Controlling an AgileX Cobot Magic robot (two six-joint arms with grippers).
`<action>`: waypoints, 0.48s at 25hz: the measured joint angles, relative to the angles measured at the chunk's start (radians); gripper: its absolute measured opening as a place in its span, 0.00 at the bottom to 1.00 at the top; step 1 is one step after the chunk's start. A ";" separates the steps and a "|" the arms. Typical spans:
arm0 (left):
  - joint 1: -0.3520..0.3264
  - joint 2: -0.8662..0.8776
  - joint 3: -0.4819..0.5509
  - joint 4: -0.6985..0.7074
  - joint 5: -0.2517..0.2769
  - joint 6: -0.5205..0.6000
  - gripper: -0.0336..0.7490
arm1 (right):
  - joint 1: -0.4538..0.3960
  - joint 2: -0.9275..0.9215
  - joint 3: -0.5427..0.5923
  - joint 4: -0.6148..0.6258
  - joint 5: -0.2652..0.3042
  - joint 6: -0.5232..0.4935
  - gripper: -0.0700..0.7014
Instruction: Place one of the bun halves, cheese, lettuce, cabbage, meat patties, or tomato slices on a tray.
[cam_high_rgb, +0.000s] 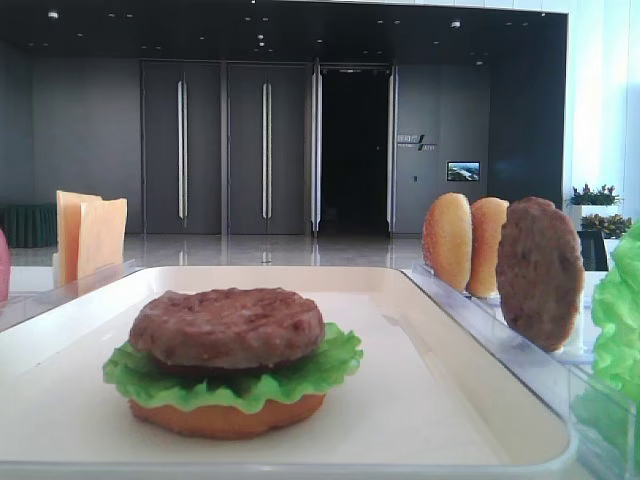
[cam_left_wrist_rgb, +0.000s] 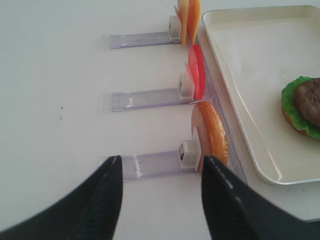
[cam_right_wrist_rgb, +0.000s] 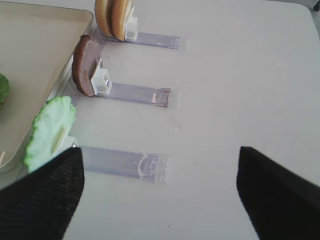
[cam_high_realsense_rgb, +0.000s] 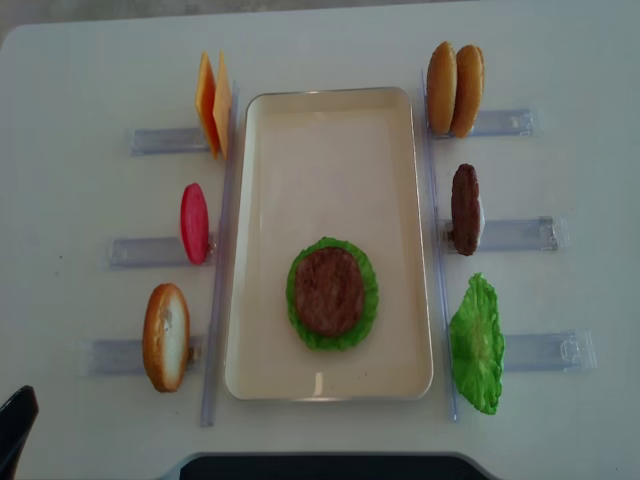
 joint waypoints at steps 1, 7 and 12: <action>0.000 0.000 0.000 0.000 0.000 0.000 0.54 | 0.000 0.000 0.000 0.000 0.000 0.000 0.85; 0.000 0.000 0.000 0.000 0.000 0.000 0.54 | 0.000 0.000 0.000 0.000 0.000 0.001 0.85; 0.000 0.000 0.000 0.000 0.000 0.000 0.54 | 0.000 0.000 0.000 0.000 0.000 0.001 0.85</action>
